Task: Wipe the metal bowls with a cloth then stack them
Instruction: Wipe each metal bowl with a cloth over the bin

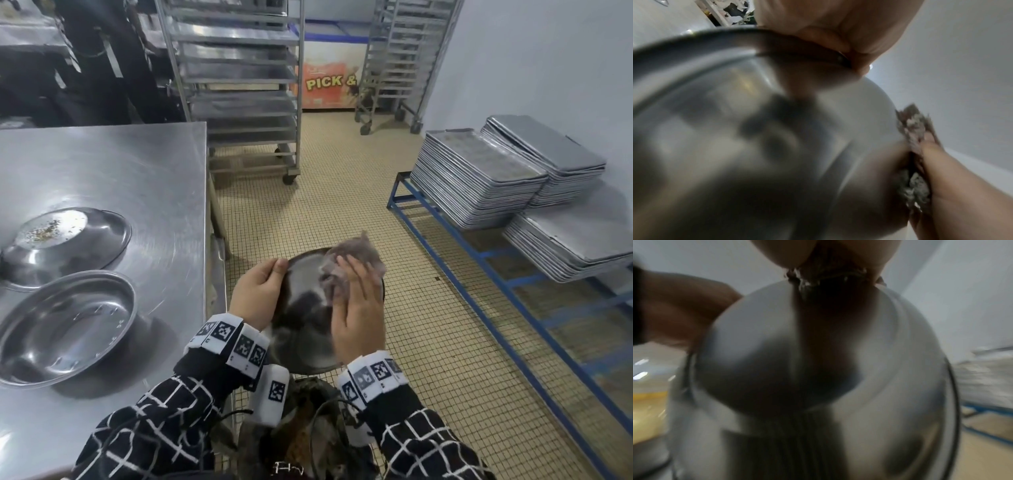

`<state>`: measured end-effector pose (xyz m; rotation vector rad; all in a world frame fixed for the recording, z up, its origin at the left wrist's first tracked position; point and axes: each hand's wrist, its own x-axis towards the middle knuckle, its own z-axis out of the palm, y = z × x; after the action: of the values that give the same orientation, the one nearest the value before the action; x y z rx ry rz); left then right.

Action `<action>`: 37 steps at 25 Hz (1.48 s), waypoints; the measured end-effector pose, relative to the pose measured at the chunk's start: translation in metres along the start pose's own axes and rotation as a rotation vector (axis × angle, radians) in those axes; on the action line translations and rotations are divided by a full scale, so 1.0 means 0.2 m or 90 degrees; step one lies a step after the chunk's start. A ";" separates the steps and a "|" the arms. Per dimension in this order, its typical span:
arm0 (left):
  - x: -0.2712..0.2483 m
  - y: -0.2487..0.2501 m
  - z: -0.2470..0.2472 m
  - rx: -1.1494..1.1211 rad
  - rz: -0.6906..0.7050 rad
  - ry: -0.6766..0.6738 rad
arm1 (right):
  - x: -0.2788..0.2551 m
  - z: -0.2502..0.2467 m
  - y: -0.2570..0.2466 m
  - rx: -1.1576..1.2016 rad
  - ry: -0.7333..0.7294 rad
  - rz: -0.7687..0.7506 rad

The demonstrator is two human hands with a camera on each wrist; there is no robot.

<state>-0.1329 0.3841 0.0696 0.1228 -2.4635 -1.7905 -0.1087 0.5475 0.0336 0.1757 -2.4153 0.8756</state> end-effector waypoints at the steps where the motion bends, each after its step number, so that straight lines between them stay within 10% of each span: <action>1: -0.01 0.00 0.00 -0.011 -0.008 0.002 | 0.00 -0.01 0.04 0.068 0.019 0.106; 5: -0.03 0.00 -0.03 -0.089 -0.045 0.052 | -0.04 -0.05 0.20 0.204 -0.042 0.417; 15: -0.03 0.03 0.03 -0.041 0.007 0.037 | 0.03 0.06 -0.15 -0.108 -0.033 -0.048; 20: -0.03 0.00 -0.01 -0.129 -0.033 0.069 | 0.04 0.05 0.07 0.192 0.071 0.290; 23: -0.02 -0.02 -0.03 -0.174 -0.073 0.077 | -0.03 0.05 0.23 0.385 0.016 0.631; 25: -0.02 -0.05 -0.04 -0.183 -0.096 0.079 | -0.07 0.04 0.30 0.485 -0.022 0.680; 37: -0.02 -0.05 -0.02 -0.004 0.013 -0.136 | 0.26 -0.28 0.23 0.112 -0.201 0.220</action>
<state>-0.1288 0.3769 0.0607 -0.0986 -2.5889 -1.8935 -0.1408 0.6204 0.0723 -0.0464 -2.7077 1.3027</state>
